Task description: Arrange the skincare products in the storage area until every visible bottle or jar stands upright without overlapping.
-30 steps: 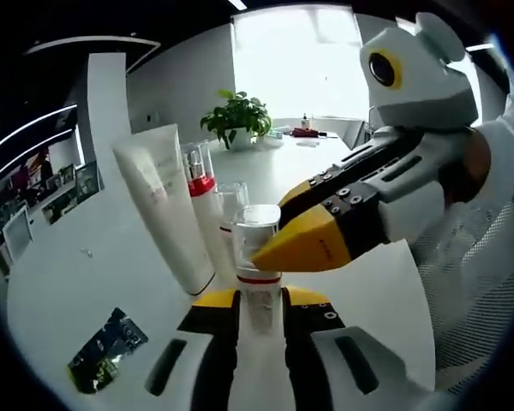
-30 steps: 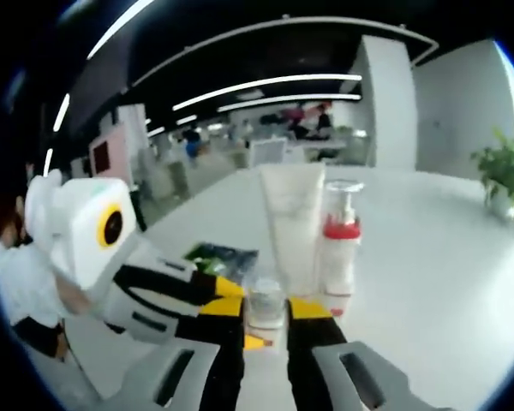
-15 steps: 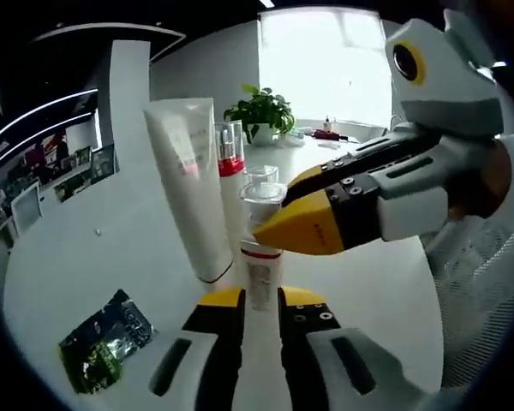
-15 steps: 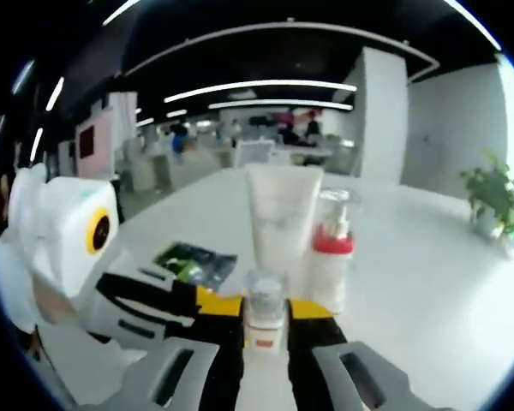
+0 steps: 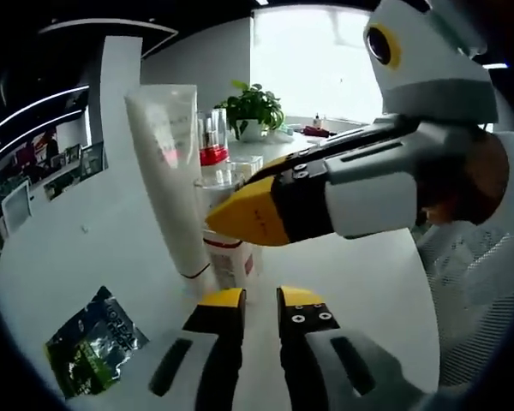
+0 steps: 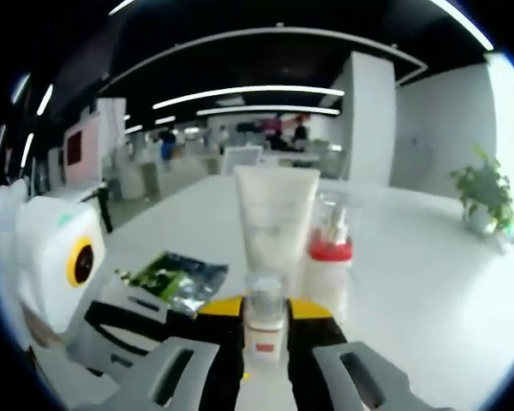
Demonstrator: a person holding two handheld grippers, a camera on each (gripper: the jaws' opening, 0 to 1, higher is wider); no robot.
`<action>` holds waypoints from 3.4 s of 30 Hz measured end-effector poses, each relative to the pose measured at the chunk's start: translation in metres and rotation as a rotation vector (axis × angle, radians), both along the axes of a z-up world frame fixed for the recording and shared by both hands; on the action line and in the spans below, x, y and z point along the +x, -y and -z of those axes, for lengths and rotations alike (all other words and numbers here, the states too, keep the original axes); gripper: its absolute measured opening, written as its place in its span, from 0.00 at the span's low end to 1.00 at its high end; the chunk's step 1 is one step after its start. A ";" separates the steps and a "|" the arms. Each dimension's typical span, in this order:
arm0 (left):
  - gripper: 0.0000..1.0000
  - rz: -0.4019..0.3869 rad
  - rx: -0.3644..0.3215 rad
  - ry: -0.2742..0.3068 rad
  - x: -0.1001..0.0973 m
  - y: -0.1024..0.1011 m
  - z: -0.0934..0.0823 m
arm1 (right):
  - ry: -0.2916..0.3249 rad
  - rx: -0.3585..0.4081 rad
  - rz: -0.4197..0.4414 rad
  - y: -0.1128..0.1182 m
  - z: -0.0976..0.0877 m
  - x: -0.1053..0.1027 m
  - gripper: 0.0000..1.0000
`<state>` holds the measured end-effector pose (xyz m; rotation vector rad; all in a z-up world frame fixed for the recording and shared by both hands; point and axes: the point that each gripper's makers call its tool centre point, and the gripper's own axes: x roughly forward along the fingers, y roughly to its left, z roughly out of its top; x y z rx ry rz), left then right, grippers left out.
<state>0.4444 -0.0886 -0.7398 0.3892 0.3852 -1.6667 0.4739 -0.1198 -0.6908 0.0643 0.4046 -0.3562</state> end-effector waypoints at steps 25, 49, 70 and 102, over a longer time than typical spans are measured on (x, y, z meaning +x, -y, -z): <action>0.13 0.032 0.014 -0.050 -0.004 0.012 0.013 | 0.016 -0.030 0.032 -0.004 -0.001 -0.004 0.12; 0.13 0.048 0.021 -0.045 -0.004 0.020 0.014 | -0.001 -0.052 0.016 -0.005 0.001 -0.006 0.11; 0.14 0.071 0.028 -0.044 -0.023 0.008 0.003 | 0.069 -0.103 -0.008 -0.007 -0.030 -0.016 0.18; 0.31 -0.154 -0.009 -0.086 0.016 -0.057 -0.036 | 0.029 -0.007 -0.132 -0.039 -0.032 -0.021 0.72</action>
